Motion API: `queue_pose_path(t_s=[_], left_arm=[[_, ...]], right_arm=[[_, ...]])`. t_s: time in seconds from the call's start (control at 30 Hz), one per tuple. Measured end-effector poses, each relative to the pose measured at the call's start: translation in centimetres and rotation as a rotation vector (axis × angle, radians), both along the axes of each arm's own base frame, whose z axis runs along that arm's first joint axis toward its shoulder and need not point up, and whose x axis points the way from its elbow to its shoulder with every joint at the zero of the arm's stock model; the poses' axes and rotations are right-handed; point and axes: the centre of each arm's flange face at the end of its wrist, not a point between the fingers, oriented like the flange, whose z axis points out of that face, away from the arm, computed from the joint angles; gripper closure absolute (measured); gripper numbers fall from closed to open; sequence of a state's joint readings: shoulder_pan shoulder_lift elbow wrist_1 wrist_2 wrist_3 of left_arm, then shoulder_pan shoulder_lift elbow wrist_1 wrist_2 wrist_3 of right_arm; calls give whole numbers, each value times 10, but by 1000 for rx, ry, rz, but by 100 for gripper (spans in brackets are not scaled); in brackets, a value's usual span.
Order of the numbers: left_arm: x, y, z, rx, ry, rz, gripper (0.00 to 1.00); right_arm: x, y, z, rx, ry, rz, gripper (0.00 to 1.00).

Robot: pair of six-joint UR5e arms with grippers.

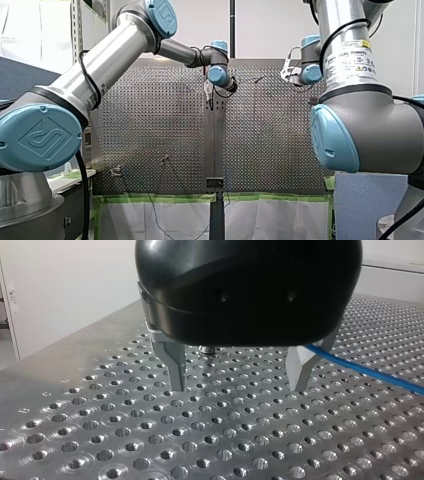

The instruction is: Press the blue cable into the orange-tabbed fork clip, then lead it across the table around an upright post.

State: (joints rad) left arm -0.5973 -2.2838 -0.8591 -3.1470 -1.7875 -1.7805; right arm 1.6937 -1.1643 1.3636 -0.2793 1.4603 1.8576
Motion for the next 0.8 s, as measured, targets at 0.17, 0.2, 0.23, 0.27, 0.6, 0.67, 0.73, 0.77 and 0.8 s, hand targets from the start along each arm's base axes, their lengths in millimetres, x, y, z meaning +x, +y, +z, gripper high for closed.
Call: queue_pose_path(t_s=[0.17,0.2,0.23,0.27,0.6,0.67,0.73,0.77,0.8], left_arm=[[0,0,0,-1,0,0,0],[0,0,0,-2,0,0,0],[0,0,0,-2,0,0,0],[0,0,0,-2,0,0,0],[1,2,-12,-3,15,-5,0],[2,4,-19,-3,20,-5,0],[3,7,-28,-2,26,-5,0],[3,7,-30,-1,28,-4,0],[3,8,-33,0,31,-4,0]], right_arm=[[4,0,-11,18,5,7,100],[5,-1,-13,22,6,9,100],[7,-1,-17,28,7,10,100],[7,-1,-20,33,8,12,100],[17,-2,-46,74,24,25,100],[19,-1,-49,78,26,29,100],[21,-1,-51,81,28,31,100],[22,-1,-52,82,29,32,100],[23,-1,-53,83,30,32,100]])
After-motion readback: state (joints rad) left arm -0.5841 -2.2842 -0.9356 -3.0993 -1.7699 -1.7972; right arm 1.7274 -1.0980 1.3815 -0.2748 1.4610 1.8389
